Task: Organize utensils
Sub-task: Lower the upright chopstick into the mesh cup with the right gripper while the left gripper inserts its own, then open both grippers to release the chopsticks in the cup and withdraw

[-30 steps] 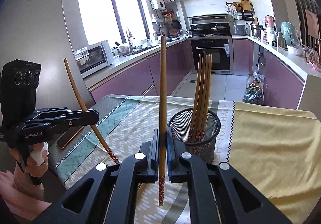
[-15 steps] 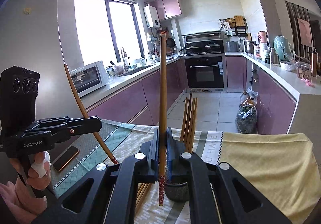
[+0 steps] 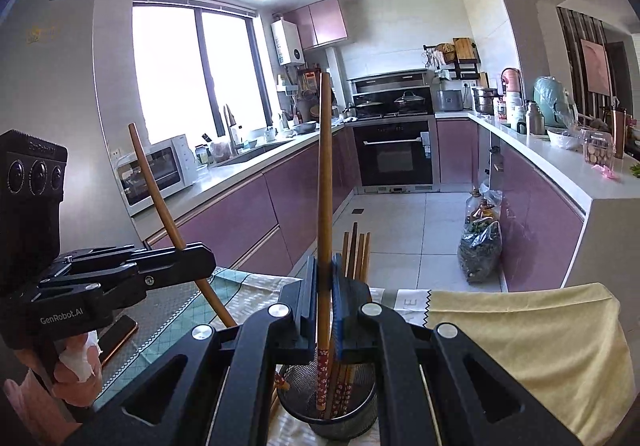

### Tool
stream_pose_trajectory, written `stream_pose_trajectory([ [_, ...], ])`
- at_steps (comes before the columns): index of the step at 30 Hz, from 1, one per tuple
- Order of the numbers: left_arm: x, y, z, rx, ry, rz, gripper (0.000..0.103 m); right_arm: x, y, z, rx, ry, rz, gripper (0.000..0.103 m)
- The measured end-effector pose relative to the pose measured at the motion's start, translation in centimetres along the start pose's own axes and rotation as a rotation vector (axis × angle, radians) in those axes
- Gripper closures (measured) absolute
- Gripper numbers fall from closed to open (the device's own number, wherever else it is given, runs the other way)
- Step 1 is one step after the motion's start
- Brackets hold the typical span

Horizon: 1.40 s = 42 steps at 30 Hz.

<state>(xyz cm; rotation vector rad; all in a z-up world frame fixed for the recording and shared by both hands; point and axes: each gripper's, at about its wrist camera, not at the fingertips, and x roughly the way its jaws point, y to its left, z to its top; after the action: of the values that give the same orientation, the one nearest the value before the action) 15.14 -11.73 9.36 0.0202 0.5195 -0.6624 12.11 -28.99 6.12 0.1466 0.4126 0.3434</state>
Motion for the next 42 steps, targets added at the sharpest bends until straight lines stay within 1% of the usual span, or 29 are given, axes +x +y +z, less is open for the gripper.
stream_pose_trajectory([
  [4,1.8,0.4,-0.7,0.007,0.049,0.008,0.095,1.5,-0.4,-0.7,0.006,0.037,-0.018,0.097],
  [9,4.0,0.5,-1.7,0.017,0.129,-0.008,0.095,2.9,-0.9,-1.6,0.019,0.085,-0.026,0.097],
  [15,6.4,1.3,-3.3,0.02,0.216,-0.019,0.095,4.0,-1.0,-2.5,0.018,0.178,-0.031,0.097],
  [21,8.5,2.2,-4.0,0.016,0.291,-0.023,0.095,5.5,-1.6,-3.5,0.036,0.255,-0.034,0.097],
  [31,10.8,2.8,-3.5,0.002,0.318,-0.003,0.095,6.6,-2.6,-3.9,0.067,0.271,-0.048,0.096],
  [33,11.1,2.9,-3.6,-0.009,0.322,-0.003,0.092,6.6,-2.7,-3.9,0.072,0.269,-0.051,0.095],
  [35,10.8,3.0,-3.8,-0.017,0.315,-0.005,0.081,6.6,-2.8,-3.9,0.078,0.265,-0.051,0.094],
  [36,10.7,3.1,-3.9,-0.018,0.307,0.002,0.078,6.7,-2.9,-3.8,0.08,0.261,-0.054,0.093],
  [37,10.5,3.2,-4.0,-0.021,0.298,0.006,0.075,6.6,-3.0,-3.8,0.082,0.256,-0.054,0.088],
  [38,10.3,3.2,-4.0,-0.028,0.292,0.008,0.075,6.5,-3.0,-3.8,0.086,0.249,-0.055,0.082],
  [39,10.1,3.4,-4.1,-0.036,0.284,0.016,0.075,6.3,-3.1,-3.8,0.089,0.24,-0.057,0.079],
  [42,8.8,3.5,-4.0,-0.045,0.246,0.034,0.072,5.7,-3.1,-3.8,0.089,0.222,-0.049,0.078],
])
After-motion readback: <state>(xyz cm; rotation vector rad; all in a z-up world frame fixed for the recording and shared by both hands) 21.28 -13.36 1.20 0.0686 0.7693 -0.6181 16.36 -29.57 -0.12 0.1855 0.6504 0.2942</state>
